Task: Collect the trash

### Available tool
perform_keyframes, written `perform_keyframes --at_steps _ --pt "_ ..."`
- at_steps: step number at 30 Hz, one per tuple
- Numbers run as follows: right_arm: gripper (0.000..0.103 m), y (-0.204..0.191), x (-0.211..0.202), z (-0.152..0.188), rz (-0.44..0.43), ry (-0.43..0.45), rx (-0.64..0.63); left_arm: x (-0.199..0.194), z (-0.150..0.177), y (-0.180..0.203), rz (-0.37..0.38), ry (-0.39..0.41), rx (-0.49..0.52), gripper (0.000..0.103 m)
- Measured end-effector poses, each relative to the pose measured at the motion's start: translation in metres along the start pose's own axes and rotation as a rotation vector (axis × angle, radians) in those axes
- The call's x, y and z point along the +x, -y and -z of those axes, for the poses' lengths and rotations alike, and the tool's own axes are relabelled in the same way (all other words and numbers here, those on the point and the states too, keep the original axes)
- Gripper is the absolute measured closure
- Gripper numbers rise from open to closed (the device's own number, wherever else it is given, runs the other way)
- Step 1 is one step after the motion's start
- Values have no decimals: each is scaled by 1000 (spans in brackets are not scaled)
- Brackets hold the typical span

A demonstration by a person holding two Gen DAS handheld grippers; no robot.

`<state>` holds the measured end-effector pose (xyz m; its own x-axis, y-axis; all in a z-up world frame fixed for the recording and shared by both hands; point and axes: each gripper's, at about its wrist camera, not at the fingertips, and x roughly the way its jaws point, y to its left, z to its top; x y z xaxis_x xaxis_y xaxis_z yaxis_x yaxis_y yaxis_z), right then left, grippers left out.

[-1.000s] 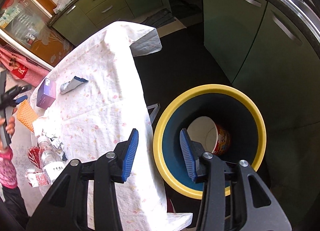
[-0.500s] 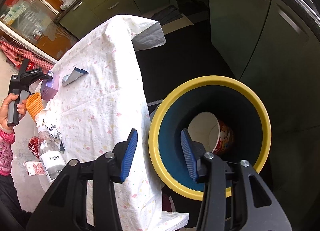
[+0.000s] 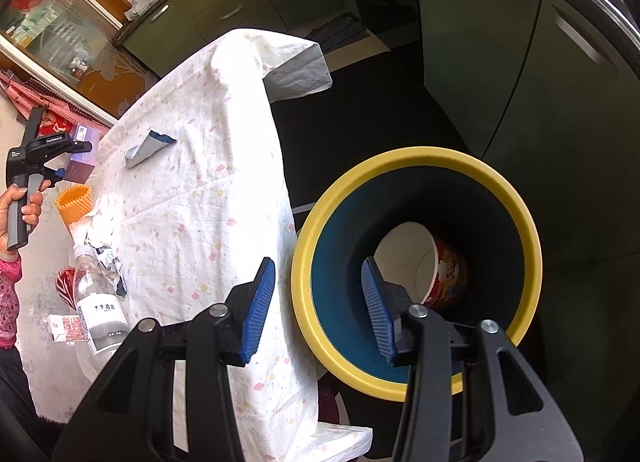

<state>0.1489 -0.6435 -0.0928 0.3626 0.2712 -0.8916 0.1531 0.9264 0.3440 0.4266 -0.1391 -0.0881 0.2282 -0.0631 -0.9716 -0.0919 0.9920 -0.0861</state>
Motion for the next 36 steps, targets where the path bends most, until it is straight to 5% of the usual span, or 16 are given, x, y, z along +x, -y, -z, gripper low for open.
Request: perform_keyframes --at_steps 6,12,19,28,36 --pt "60 10 -28 18 11 58 20 -57 25 68 85 59 216 27" --pt "60 39 -66 48 64 119 83 -78 111 196 228 20 532 27" --pt "60 78 -94 88 95 158 175 -43 222 344 305 -129 852 26" --pt "60 110 -106 125 110 168 266 30 259 438 278 -200 934 25" --pt "60 112 -103 126 98 177 272 -6 235 411 349 -168 875 16"
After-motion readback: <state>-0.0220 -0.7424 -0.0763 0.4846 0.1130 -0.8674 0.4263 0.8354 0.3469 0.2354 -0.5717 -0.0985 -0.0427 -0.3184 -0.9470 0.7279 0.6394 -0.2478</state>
